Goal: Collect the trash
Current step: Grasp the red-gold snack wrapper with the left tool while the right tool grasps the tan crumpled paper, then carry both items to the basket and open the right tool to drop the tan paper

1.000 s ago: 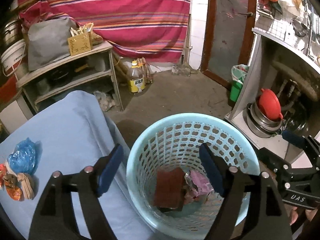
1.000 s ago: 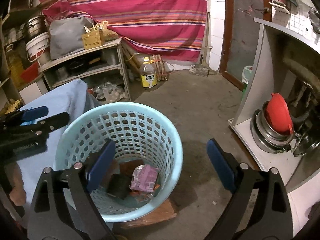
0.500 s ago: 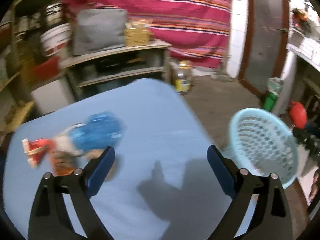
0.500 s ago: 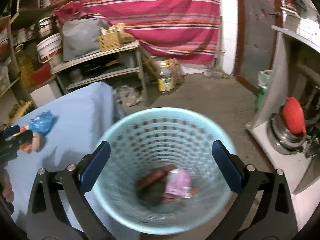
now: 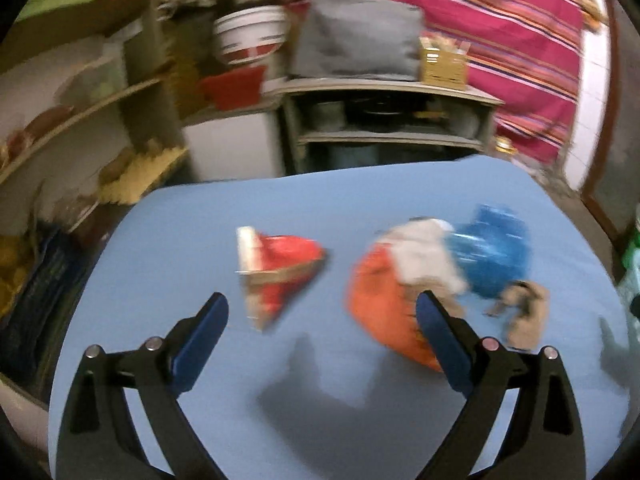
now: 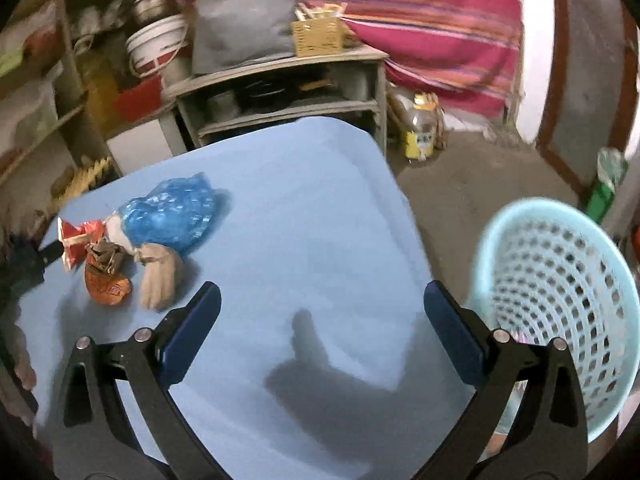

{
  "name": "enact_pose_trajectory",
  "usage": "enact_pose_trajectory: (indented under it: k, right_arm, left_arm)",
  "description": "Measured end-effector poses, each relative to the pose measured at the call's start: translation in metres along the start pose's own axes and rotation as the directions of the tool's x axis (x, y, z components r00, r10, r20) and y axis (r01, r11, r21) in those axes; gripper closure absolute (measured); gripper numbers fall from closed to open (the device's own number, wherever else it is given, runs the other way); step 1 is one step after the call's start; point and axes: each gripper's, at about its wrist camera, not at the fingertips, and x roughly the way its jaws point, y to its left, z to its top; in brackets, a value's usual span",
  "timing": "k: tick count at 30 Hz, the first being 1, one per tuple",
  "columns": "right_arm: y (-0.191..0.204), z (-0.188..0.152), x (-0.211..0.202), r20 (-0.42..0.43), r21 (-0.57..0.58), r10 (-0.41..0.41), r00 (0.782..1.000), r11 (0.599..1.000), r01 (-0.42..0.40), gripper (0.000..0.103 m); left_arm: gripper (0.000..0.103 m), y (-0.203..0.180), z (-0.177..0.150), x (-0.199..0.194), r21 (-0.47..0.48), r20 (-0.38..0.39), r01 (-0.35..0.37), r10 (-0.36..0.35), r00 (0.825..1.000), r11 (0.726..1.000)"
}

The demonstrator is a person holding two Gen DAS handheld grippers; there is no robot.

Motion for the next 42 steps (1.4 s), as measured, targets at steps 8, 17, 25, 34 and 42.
enact_pose_trajectory:
  k: [8,17,25,34,42]
  right_arm:
    - [0.07,0.001,0.043,-0.038,-0.087,0.03,0.999,0.996,-0.033,0.004]
    - [0.113,0.001,0.071,-0.087,-0.189,0.02,0.996,0.981,-0.036,0.017]
    - [0.122,-0.003,0.084,-0.142,-0.197,0.087,0.986,0.974,-0.114,0.057]
    - [0.107,0.004,0.047,-0.045,-0.198,0.097,0.994,0.975,-0.104,0.057]
    - [0.059,-0.002,-0.002,0.028,-0.192,0.037,0.999,0.981,-0.031,0.057]
  left_arm:
    - [0.01,0.048,0.007,0.039,-0.058,-0.042,-0.006,0.004,0.999,0.998]
    - [0.01,0.061,0.012,0.061,-0.09,-0.051,0.065,-0.069,0.996,0.994]
    - [0.063,0.058,0.011,0.075,-0.072,-0.098,0.139,-0.145,0.985,0.988]
    - [0.084,0.064,0.01,0.068,-0.094,-0.082,0.149,-0.156,0.984,0.984]
    - [0.085,0.068,0.012,0.019,-0.062,0.003,0.11,-0.11,0.994,0.992]
